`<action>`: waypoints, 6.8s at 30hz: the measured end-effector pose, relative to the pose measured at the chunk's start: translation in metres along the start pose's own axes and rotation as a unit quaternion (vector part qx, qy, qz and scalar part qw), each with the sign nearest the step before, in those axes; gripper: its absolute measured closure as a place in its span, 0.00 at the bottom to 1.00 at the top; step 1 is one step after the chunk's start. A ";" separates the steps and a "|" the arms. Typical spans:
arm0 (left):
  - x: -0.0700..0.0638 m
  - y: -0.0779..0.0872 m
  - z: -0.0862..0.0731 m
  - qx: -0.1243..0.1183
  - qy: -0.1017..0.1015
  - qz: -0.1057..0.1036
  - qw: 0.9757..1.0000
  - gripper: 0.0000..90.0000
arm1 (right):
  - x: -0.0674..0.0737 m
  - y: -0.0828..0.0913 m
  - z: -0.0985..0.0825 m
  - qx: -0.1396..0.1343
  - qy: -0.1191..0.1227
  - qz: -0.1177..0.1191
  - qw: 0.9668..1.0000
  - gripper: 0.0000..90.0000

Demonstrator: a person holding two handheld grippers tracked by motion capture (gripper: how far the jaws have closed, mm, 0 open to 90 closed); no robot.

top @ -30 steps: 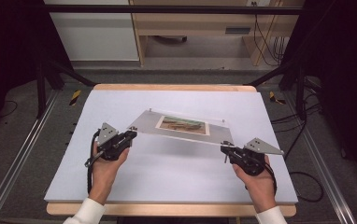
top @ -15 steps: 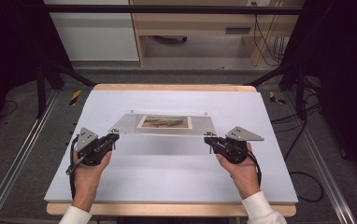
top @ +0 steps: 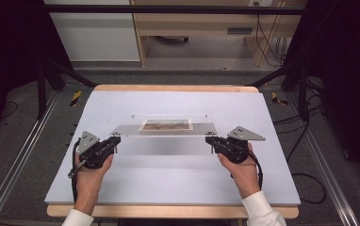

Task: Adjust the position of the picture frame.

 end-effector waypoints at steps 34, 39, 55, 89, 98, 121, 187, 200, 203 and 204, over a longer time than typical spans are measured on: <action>-0.029 0.012 -0.020 0.044 -0.045 -0.033 0.997 0.90 | -0.011 0.022 -0.033 0.034 -0.007 -0.004 0.999 0.92; -0.030 0.014 -0.034 0.065 -0.037 -0.050 0.996 0.92 | -0.008 0.024 -0.049 0.058 0.002 -0.005 0.998 0.93; -0.029 0.010 -0.054 0.093 -0.031 -0.050 0.994 0.93 | -0.006 0.020 -0.071 0.098 -0.007 -0.008 0.995 0.94; -0.032 0.014 -0.059 0.129 -0.062 -0.050 0.988 0.77 | -0.012 0.025 -0.078 0.127 -0.016 -0.021 0.992 0.78; -0.022 0.038 -0.057 0.121 -0.044 -0.073 0.989 0.33 | -0.016 0.059 -0.080 0.134 -0.031 -0.020 0.990 0.32; -0.002 -0.002 -0.022 0.089 0.022 -0.074 0.993 0.23 | -0.025 0.005 -0.031 0.107 -0.060 -0.019 0.992 0.24; -0.001 -0.025 -0.039 0.125 0.123 -0.139 0.975 0.22 | -0.029 -0.005 -0.045 0.142 -0.139 0.001 0.980 0.20; -0.003 -0.029 -0.040 0.132 0.146 -0.154 0.968 0.20 | -0.030 -0.007 -0.045 0.146 -0.153 0.004 0.977 0.19; -0.002 -0.029 -0.040 0.132 0.146 -0.155 0.968 0.20 | -0.030 -0.007 -0.045 0.148 -0.156 0.006 0.977 0.19; -0.002 -0.029 -0.040 0.132 0.146 -0.155 0.968 0.20 | -0.030 -0.007 -0.045 0.149 -0.161 0.006 0.976 0.19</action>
Point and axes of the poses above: each handheld gripper's, and its own axes: y roughly backward along the jaws, z roughly out of its top, x roughly to its left, the point moved 2 cm from there along -y, roughly forward along the jaws, and after that the axes turned 6 degrees about -y, right-handed, at the moved point
